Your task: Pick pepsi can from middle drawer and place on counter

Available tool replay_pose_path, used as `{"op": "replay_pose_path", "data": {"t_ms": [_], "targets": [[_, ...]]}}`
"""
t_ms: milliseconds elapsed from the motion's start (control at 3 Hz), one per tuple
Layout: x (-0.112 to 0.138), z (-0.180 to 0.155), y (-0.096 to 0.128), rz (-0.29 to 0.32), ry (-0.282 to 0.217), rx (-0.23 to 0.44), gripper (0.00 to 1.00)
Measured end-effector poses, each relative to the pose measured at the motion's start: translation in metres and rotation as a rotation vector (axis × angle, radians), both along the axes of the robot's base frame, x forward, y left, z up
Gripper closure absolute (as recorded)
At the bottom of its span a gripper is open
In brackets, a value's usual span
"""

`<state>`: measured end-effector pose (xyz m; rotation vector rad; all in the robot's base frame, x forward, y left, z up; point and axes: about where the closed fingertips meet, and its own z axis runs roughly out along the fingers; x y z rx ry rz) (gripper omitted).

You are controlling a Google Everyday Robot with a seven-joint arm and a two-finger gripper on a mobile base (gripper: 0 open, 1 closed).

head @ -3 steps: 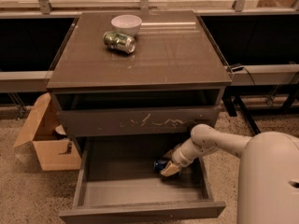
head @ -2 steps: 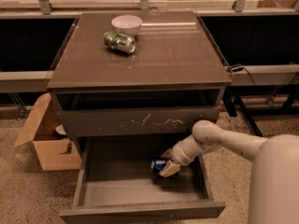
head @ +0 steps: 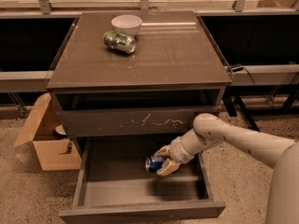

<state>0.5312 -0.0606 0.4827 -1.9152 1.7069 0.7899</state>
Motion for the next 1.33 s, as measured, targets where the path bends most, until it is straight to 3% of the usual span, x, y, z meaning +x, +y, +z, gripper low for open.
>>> {"op": "replay_pose_path", "data": {"t_ms": [333,667,1000,1333], "targets": [[-0.007,0.037,0.008,0.065,-0.067,0.029,1.00],[-0.039,0.121,0.022,0.185,-0.204,0.004,1.00],[-0.056,0.180,0.023,0.241,-0.292,-0.021,1.00],[-0.056,0.183,0.022,0.243,-0.297,-0.022,1.00]]}}
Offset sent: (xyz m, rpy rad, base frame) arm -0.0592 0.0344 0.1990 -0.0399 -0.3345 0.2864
